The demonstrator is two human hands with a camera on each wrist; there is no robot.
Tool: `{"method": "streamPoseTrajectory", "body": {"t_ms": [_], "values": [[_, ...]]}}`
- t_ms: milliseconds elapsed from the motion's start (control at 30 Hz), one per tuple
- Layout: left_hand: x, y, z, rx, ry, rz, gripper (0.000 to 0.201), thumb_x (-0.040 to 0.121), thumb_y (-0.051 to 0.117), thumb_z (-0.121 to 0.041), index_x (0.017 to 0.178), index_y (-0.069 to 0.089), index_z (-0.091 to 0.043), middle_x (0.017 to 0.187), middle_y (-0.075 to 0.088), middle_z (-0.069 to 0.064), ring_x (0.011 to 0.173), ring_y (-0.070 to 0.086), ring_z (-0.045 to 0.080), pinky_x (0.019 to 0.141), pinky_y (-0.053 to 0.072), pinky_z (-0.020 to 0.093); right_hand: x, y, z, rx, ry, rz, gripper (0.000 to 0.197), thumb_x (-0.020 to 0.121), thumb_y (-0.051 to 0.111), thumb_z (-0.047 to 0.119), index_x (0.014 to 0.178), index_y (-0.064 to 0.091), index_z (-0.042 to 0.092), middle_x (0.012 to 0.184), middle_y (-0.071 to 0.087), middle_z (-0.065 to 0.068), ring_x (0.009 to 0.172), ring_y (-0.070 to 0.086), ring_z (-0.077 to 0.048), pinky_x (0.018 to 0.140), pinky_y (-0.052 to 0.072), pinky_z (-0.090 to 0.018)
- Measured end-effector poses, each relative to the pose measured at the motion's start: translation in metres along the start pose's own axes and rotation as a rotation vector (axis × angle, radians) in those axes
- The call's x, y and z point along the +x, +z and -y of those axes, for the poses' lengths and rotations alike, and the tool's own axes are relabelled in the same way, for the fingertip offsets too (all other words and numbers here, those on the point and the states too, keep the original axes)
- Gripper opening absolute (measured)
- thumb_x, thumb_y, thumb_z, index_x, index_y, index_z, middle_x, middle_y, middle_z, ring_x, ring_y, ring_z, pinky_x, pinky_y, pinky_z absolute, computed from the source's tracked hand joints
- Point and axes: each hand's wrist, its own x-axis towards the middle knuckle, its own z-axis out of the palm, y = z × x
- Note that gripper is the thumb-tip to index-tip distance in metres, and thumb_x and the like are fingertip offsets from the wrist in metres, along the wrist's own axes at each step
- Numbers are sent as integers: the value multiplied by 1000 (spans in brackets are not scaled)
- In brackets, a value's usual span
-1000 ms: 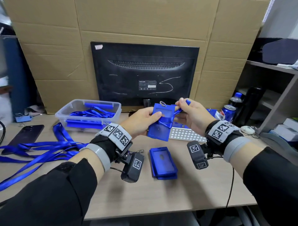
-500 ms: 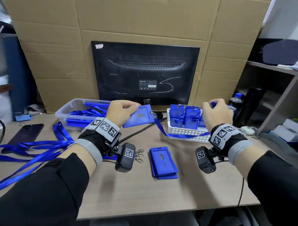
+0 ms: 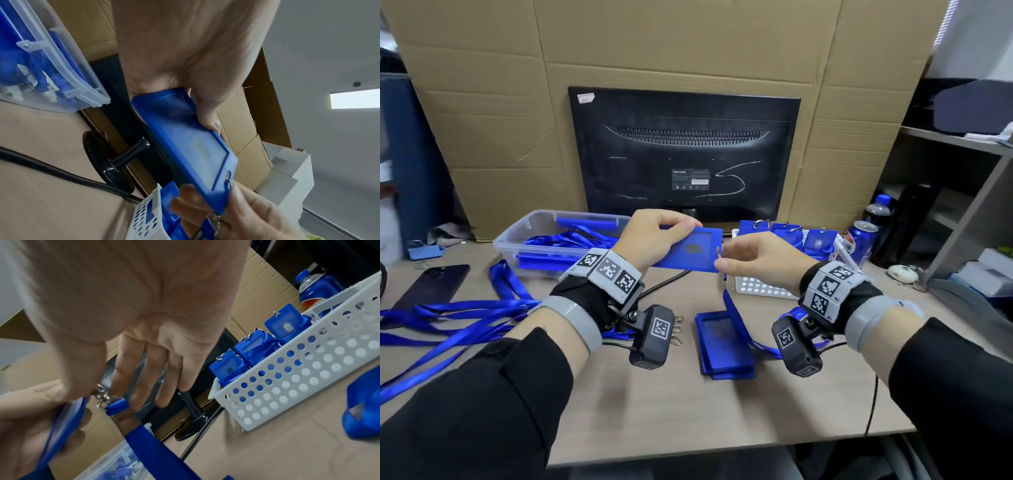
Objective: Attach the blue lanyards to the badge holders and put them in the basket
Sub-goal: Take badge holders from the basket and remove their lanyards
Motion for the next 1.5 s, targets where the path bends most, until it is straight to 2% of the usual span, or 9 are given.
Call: {"method": "streamPoseTrajectory", "body": {"t_ms": [233,400,633,767,900,1033,1133,1300,1500], "values": [[-1,-3,0,21,-61,67,15,87,85,-17,102,83,-19,79,75,-11,75,68,2,71,55,17,-3,-4,-5,42,-10,-147,13,98,73,14,108,80,9,90,79,-18,80,75,-20,93,62,-41],[-4,1,-5,50,-73,51,17,86,84,-7,102,81,-11,77,72,1,57,63,2,62,55,16,-4,-10,-7,-67,-1,-170,15,102,69,20,110,80,16,79,74,-5,74,67,-10,94,58,-48],[-4,2,-8,262,6,84,12,85,85,-12,94,82,-19,83,79,-1,69,69,4,66,54,16,-9,-15,-4,-76,8,-93,4,92,81,23,87,81,25,80,79,-8,73,70,-11,91,59,-38],[-4,2,-11,320,25,94,10,87,83,-15,94,81,-20,84,78,-7,76,68,0,62,46,4,-7,-14,-4,-37,11,-78,3,91,82,22,88,81,21,78,77,-8,72,70,-12,81,57,-27],[-6,8,-10,159,-152,173,6,98,71,-14,96,68,-19,84,69,1,66,63,7,58,49,15,-6,-15,-6,115,-16,-175,9,97,75,20,96,79,12,83,75,-8,75,69,-14,83,60,-29],[-17,31,-9,-205,-512,370,17,112,44,-12,105,58,-18,103,68,6,87,66,19,74,54,38,1,-11,-8,102,12,-245,19,105,64,23,102,73,6,97,78,-15,84,73,-19,85,63,-35],[-22,41,-8,-255,-587,468,16,112,44,-10,109,58,-16,109,70,8,95,69,24,80,57,46,3,-11,-14,57,90,-221,21,106,62,25,100,71,6,91,77,-15,80,72,-19,78,62,-37],[-22,39,0,-62,-618,566,12,103,64,-17,112,71,-13,120,77,10,106,75,22,96,57,37,-2,-6,-28,-75,142,-157,19,103,66,25,92,75,13,80,79,-4,66,70,-9,63,53,-18],[-30,42,13,-35,-741,610,33,94,72,2,122,64,-14,106,76,15,70,76,17,70,63,28,0,14,-44,-102,170,-38,17,101,70,21,99,76,5,78,78,3,68,73,-4,63,56,-17]]}}
